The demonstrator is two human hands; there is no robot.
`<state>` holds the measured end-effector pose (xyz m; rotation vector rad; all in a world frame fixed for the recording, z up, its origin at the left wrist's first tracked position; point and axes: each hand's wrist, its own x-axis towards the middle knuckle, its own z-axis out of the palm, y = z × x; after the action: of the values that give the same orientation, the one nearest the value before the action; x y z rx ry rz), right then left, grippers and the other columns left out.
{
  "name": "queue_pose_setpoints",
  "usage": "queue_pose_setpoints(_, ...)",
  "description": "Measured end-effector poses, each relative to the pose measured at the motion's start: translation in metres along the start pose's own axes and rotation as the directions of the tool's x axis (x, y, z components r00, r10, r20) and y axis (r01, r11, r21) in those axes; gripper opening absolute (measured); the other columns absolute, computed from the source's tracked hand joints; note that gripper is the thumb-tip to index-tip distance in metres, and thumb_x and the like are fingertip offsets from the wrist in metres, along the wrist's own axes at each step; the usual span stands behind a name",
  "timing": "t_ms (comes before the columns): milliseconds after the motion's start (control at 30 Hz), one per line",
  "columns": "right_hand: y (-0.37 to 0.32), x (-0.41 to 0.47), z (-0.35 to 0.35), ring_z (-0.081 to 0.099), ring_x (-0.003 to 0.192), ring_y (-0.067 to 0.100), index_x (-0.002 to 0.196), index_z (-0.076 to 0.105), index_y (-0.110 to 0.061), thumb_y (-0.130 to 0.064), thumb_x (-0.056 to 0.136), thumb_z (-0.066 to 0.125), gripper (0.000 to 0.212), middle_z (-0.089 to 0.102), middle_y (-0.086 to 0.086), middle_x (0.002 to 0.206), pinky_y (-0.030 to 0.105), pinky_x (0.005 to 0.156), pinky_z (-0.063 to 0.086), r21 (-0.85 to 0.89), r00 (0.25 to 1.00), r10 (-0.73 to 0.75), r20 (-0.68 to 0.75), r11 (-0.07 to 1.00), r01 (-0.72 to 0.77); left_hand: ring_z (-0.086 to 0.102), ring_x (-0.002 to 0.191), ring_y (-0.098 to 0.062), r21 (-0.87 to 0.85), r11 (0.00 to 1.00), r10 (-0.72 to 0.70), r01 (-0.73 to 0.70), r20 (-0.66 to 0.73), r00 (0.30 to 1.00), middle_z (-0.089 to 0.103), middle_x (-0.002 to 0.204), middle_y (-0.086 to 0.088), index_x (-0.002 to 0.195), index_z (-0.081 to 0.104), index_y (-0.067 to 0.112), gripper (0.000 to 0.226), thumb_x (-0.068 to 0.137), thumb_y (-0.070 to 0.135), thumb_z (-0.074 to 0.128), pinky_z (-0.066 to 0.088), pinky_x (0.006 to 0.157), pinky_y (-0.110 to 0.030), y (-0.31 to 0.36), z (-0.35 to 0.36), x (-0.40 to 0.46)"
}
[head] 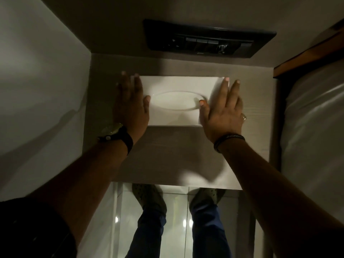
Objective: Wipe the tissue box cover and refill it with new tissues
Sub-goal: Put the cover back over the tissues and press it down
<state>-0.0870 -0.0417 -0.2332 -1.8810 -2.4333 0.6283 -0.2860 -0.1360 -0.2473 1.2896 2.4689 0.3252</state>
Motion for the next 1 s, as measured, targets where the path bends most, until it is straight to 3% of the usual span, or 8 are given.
queue_pose_setpoints(100,0.002,0.008,-0.002,-0.009,0.147,0.041,0.154,-0.006,-0.023,-0.067,0.092,0.017,0.079,-0.012,0.009,0.163,0.066,0.111,0.012,-0.175,0.984,-0.151,0.097,0.970,0.166,-0.004,0.148,-0.038,0.210,0.936,0.260,-0.282,0.126,0.957,-0.005,0.161,-0.019,0.153,-0.001,0.010,0.086,0.092,0.066,0.022,0.002,0.119,-0.053,-0.010,-0.003,0.003)
queue_pose_setpoints(200,0.008,0.017,-0.003,-0.014,0.146,0.041,0.154,-0.006,-0.021,-0.075,0.083,0.005,0.089,-0.013,0.009,0.162,0.065,0.114,0.005,-0.241,0.971,-0.182,0.154,0.946,0.216,-0.001,0.149,-0.037,0.276,0.850,0.410,-0.449,0.191,0.892,0.000,0.161,-0.022,0.152,0.002,0.002,0.111,0.079,0.084,0.018,0.004,0.120,-0.053,-0.015,-0.003,0.009)
queue_pose_setpoints(500,0.007,0.017,0.001,-0.008,0.146,0.044,0.154,0.001,-0.015,-0.074,0.087,0.015,0.091,-0.007,0.015,0.162,0.061,0.116,0.011,-0.223,0.970,-0.177,0.169,0.951,0.213,0.000,0.148,-0.038,0.248,0.874,0.375,-0.417,0.201,0.905,0.003,0.160,-0.023,0.151,0.004,0.000,0.133,0.063,0.097,0.025,0.005,0.120,-0.053,-0.014,0.000,0.010)
queue_pose_setpoints(733,0.007,0.016,0.002,-0.001,0.147,0.045,0.154,0.004,-0.012,-0.072,0.089,0.015,0.089,-0.004,0.018,0.162,0.059,0.117,0.016,-0.252,0.967,-0.175,0.185,0.943,0.219,0.001,0.149,-0.037,0.223,0.883,0.380,-0.414,0.180,0.907,0.005,0.160,-0.023,0.151,0.006,0.000,0.132,0.064,0.095,0.031,0.007,0.120,-0.054,-0.014,-0.002,0.009)
queue_pose_setpoints(1000,0.008,-0.008,0.007,-0.002,0.148,0.042,0.154,0.006,-0.009,-0.070,0.091,0.018,0.088,-0.004,0.021,0.161,0.055,0.120,0.009,-0.203,0.975,-0.137,0.177,0.964,0.172,-0.003,0.149,-0.033,0.242,0.844,0.429,-0.478,0.228,0.874,0.002,0.161,-0.019,0.152,0.003,0.002,0.134,0.060,0.096,0.028,0.001,0.121,-0.048,-0.019,-0.005,0.014)
